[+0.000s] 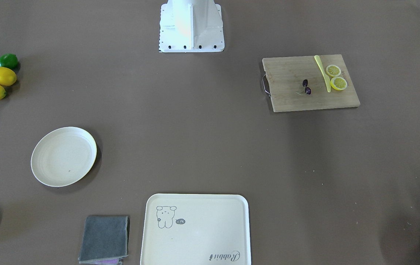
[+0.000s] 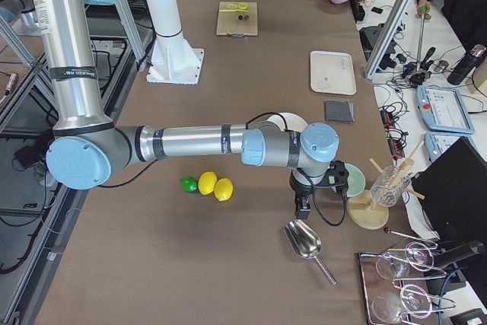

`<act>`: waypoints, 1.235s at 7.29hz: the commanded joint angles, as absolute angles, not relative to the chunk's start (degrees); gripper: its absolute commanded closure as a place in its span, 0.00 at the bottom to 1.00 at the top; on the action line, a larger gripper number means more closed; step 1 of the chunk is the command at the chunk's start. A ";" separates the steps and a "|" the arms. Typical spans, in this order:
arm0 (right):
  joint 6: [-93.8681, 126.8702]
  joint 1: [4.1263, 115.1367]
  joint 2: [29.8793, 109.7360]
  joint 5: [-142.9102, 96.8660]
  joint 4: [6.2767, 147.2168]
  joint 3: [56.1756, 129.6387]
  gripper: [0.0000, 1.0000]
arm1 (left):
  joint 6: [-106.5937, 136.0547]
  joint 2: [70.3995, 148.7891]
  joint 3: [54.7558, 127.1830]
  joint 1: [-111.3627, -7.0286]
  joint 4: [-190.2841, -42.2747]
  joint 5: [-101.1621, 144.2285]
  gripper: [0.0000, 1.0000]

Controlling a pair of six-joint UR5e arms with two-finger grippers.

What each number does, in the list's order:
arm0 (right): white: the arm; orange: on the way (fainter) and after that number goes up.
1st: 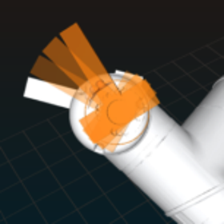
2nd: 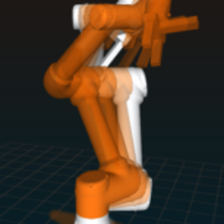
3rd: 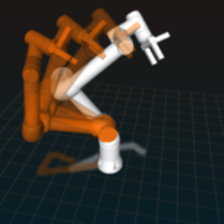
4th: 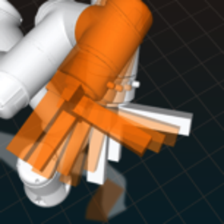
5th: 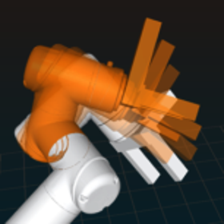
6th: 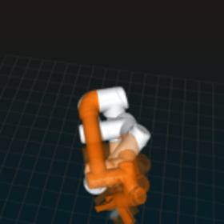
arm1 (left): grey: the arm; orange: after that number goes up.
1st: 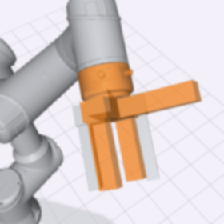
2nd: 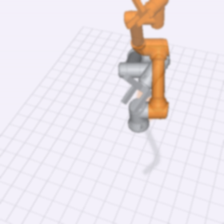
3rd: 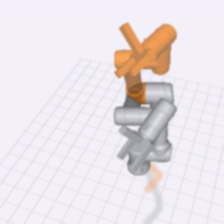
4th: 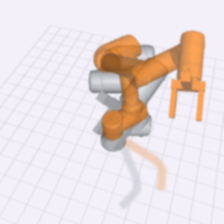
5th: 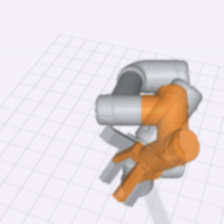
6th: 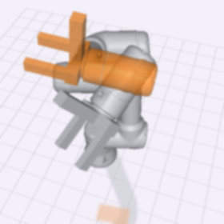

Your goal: Place red cherry on plate

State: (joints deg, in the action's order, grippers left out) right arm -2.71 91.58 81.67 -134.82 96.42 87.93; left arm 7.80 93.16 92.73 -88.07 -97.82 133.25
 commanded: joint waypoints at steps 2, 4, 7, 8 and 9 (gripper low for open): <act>-2.72 91.58 81.65 -134.82 96.42 87.98 0.00 | 7.82 93.16 92.81 -88.07 -97.82 133.24 0.02; -2.72 91.58 81.65 -134.82 96.42 87.98 0.00 | 7.74 93.25 92.55 -88.07 -97.82 133.24 0.02; -2.72 91.58 81.56 -134.82 96.42 87.98 0.00 | 7.82 93.34 92.81 -88.07 -97.82 133.24 0.02; -2.72 91.58 81.56 -134.82 96.42 87.98 0.00 | 7.91 93.60 92.73 -88.07 -97.82 133.24 0.02; -2.72 91.58 81.48 -134.82 96.42 87.98 0.00 | 7.91 93.86 92.64 -88.07 -97.82 133.24 0.02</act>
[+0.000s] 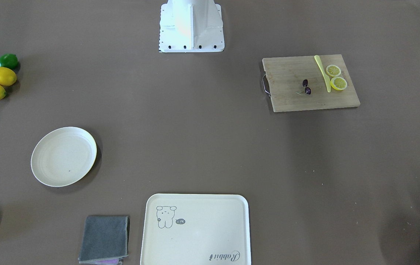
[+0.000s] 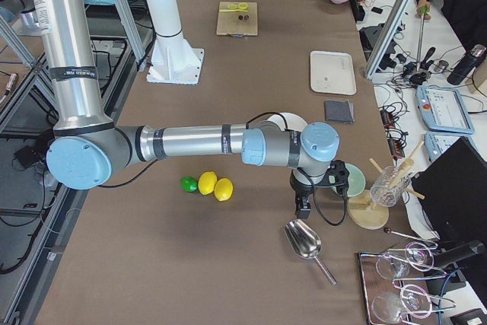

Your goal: Place red cherry on plate

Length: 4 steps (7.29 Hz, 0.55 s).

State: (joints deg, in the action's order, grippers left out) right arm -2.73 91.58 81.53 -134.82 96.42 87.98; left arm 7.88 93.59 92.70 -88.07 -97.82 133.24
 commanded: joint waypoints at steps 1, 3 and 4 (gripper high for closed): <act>-2.64 91.58 81.21 -134.82 96.42 87.98 0.00 | 7.91 93.87 92.81 -88.07 -97.82 133.24 0.02; -2.64 91.50 81.04 -134.82 96.42 87.98 0.00 | 7.91 93.96 92.81 -88.07 -97.82 133.24 0.02; -2.64 91.23 80.77 -134.82 96.42 87.98 0.00 | 7.91 93.96 92.73 -88.07 -97.82 133.24 0.02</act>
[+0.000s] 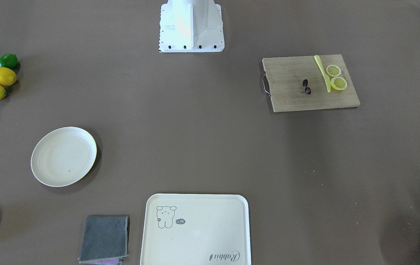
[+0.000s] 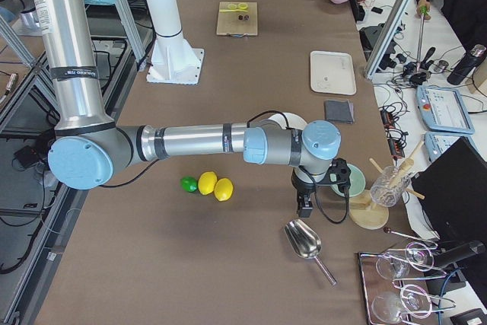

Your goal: Place red cherry on plate

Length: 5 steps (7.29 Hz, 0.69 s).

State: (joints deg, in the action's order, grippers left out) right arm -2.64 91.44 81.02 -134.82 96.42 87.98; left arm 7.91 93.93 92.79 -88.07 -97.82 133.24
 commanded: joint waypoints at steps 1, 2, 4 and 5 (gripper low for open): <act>-2.64 91.14 80.16 -134.82 96.42 87.89 0.00 | 8.00 94.04 92.64 -88.07 -97.82 133.24 0.02; -2.64 91.14 80.07 -134.82 96.42 87.89 0.00 | 7.91 94.04 92.64 -88.07 -97.82 133.24 0.02; -2.64 91.06 80.07 -134.82 96.42 87.89 0.00 | 8.09 94.39 92.64 -88.07 -97.74 133.15 0.02; -2.64 91.05 80.07 -134.82 96.42 87.80 0.00 | 8.17 94.39 92.64 -88.07 -97.82 133.15 0.02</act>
